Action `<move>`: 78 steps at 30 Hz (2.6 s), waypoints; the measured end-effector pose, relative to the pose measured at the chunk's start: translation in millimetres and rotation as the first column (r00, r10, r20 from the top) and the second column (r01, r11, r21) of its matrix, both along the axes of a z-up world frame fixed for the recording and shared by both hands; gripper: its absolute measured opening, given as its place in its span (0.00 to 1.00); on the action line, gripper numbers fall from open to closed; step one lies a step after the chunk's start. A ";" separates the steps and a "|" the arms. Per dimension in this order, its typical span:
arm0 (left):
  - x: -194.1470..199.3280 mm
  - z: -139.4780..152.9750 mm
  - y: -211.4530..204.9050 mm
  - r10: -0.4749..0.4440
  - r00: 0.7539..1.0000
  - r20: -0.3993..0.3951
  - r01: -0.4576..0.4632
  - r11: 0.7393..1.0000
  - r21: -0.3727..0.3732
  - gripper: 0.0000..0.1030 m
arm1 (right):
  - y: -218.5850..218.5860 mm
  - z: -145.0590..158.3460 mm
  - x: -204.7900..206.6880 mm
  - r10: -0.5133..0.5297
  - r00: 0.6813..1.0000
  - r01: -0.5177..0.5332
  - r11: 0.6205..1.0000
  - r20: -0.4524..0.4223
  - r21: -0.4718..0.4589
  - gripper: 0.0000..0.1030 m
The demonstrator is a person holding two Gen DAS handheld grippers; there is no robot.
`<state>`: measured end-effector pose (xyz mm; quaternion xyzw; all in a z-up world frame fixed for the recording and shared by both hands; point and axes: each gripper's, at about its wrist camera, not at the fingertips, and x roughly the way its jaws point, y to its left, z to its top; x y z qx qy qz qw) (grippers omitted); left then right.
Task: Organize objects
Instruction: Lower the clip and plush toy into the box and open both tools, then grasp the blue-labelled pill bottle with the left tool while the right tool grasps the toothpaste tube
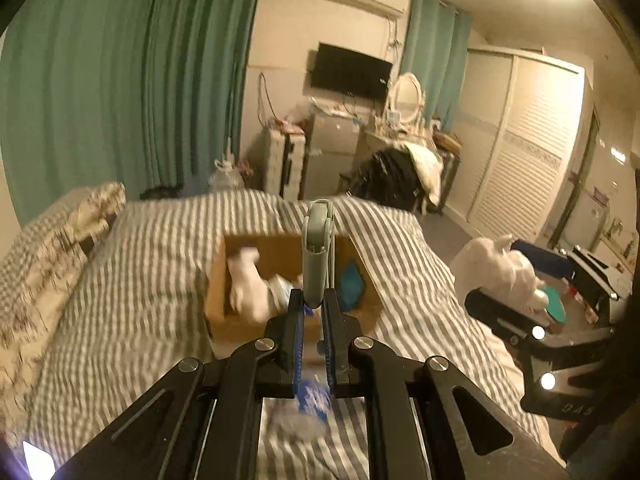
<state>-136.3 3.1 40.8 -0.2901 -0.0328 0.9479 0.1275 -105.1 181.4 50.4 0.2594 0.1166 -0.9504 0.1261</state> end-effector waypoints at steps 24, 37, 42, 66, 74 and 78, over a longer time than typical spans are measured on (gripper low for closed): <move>-176.0 -77.2 8.0 0.077 0.989 0.124 -0.060 0.989 -0.139 0.08 | -36.7 -41.0 -211.9 0.007 0.997 -0.006 1.000 0.074 -0.016 0.77; -192.0 -101.8 9.9 0.082 0.979 0.187 -0.057 0.989 -0.138 0.09 | -20.8 -76.4 -240.3 -0.001 0.991 0.010 0.998 0.133 -0.068 0.78; -183.1 -91.6 9.6 0.096 0.978 0.183 -0.068 0.986 -0.155 0.32 | -16.8 -59.5 -226.7 -0.018 0.995 0.024 0.998 0.095 -0.063 0.87; -45.2 15.3 -3.6 0.184 0.981 -0.061 -0.191 0.970 -0.148 0.95 | 7.2 50.7 -79.6 -0.026 0.997 0.023 0.999 -0.074 -0.042 0.91; -4.1 -8.6 -4.6 0.239 0.969 -0.069 -0.247 0.955 -0.164 0.97 | 19.0 33.4 -38.0 -0.019 0.998 0.015 0.998 -0.065 -0.061 1.00; 5.2 -35.7 -4.2 0.263 0.964 -0.035 -0.265 0.950 -0.167 0.98 | 25.0 2.3 -31.1 -0.025 1.000 0.024 0.997 -0.016 -0.069 1.00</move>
